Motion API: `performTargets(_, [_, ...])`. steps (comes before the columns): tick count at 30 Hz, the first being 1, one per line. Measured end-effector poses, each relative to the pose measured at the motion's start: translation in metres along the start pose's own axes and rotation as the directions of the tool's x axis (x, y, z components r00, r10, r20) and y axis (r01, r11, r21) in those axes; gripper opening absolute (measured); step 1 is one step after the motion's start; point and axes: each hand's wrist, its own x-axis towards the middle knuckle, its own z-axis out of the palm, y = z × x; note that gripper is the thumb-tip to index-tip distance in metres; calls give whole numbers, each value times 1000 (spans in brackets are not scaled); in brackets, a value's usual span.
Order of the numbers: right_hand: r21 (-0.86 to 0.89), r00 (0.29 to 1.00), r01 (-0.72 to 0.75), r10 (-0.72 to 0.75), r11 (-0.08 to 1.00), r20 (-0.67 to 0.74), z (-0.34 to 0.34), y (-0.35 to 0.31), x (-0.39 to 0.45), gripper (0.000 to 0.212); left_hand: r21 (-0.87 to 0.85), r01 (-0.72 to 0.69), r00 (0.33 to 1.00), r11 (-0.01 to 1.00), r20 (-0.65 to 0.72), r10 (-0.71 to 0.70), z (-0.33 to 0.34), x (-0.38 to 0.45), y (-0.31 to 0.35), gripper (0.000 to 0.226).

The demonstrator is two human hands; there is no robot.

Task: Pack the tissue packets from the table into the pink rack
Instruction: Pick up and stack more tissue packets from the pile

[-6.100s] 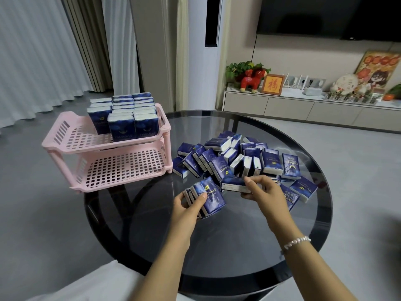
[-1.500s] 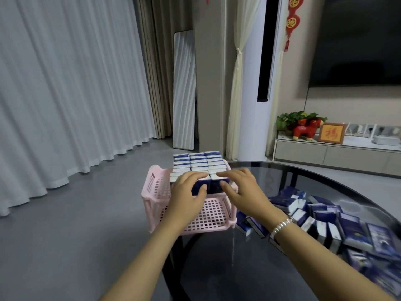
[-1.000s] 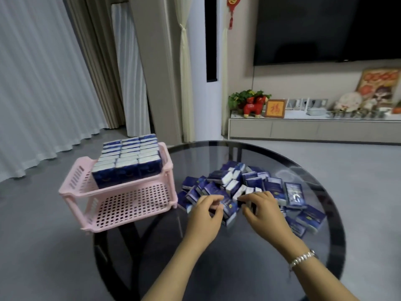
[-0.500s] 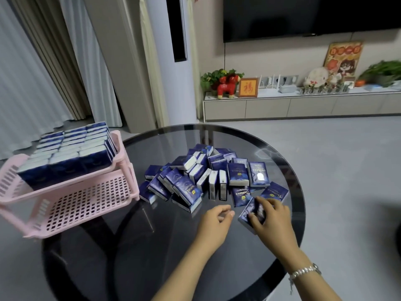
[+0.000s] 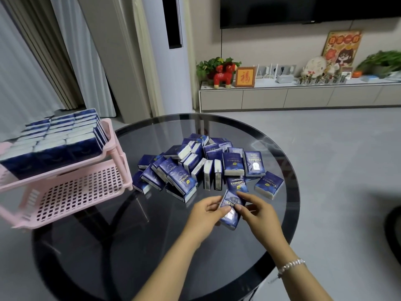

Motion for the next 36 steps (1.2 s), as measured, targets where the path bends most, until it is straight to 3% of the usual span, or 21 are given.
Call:
performTargets(6, [147, 999, -1, -4, 989, 32, 11, -14, 13, 12, -81, -76, 995, 994, -74, 70, -24, -3, 6, 45])
performTargets(8, [96, 998, 48, -44, 994, -36, 11, -22, 18, 8, -124, -125, 983, 984, -151, 106, -31, -2, 7, 42])
performTargets(13, [-24, 958, 101, -104, 995, -268, 6, -35, 48, 30, -236, -190, 953, 953, -279, 120, -46, 1, 5, 42])
performTargets(18, [-144, 977, -77, 46, 987, -207, 12, -37, 84, 52, -315, -202, 951, 927, -290, 109, -56, 1, -3, 36])
performTargets(23, [-239, 985, -140, 112, 961, -127, 21, -31, 95, 63, -387, -179, 955, 905, -290, 65, -60, -2, -10, 24])
performTargets(27, [-140, 984, -126, 107, 982, -141, 25, -35, 89, 62, -416, -184, 955, 891, -289, 62, -61, -3, -12, 21])
performTargets(36, [394, 969, -67, 153, 917, -191, 12, -43, 55, 33, -549, -96, 952, 830, -294, -84, -65, -10, -7, 13])
